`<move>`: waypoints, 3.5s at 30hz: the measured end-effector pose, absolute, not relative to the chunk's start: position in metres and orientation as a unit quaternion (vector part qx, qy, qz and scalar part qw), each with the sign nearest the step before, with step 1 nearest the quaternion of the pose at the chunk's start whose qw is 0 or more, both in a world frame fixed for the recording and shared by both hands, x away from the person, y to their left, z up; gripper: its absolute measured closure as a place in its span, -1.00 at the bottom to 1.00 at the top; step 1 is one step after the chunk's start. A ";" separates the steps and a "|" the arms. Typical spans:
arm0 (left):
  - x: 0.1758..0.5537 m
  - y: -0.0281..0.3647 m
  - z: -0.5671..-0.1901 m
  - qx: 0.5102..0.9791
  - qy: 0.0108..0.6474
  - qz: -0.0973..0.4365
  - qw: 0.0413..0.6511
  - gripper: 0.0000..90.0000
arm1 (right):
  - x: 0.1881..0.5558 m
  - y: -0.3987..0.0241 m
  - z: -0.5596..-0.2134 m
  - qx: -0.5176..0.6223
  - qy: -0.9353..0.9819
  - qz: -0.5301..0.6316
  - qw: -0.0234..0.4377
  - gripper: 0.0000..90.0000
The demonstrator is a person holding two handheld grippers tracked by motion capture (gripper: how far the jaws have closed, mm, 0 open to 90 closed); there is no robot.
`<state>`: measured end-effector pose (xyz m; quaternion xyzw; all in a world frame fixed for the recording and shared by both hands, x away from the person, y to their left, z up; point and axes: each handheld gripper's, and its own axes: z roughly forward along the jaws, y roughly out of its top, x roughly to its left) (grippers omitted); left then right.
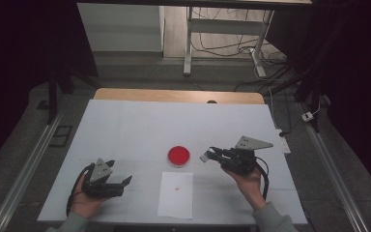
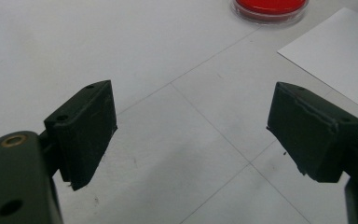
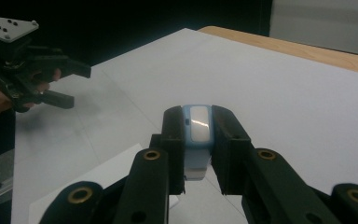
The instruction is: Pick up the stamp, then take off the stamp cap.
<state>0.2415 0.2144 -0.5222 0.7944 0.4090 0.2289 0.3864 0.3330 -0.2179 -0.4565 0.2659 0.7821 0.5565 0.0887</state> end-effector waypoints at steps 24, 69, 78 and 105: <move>0.242 0.213 -0.523 0.795 0.409 0.229 0.386 -0.65 | 0.321 -0.179 -0.465 0.234 0.796 0.554 0.067 0.66; 0.255 0.151 -0.504 0.803 0.353 0.247 0.411 -0.64 | 0.320 -0.178 -0.462 0.231 0.792 0.561 0.070 0.66; 0.260 0.139 -0.503 0.802 0.349 0.252 0.415 -0.62 | 0.320 -0.178 -0.462 0.232 0.791 0.562 0.069 0.66; 0.271 0.106 -0.497 0.810 0.326 0.245 0.422 -0.61 | 0.319 -0.177 -0.460 0.232 0.787 0.567 0.071 0.66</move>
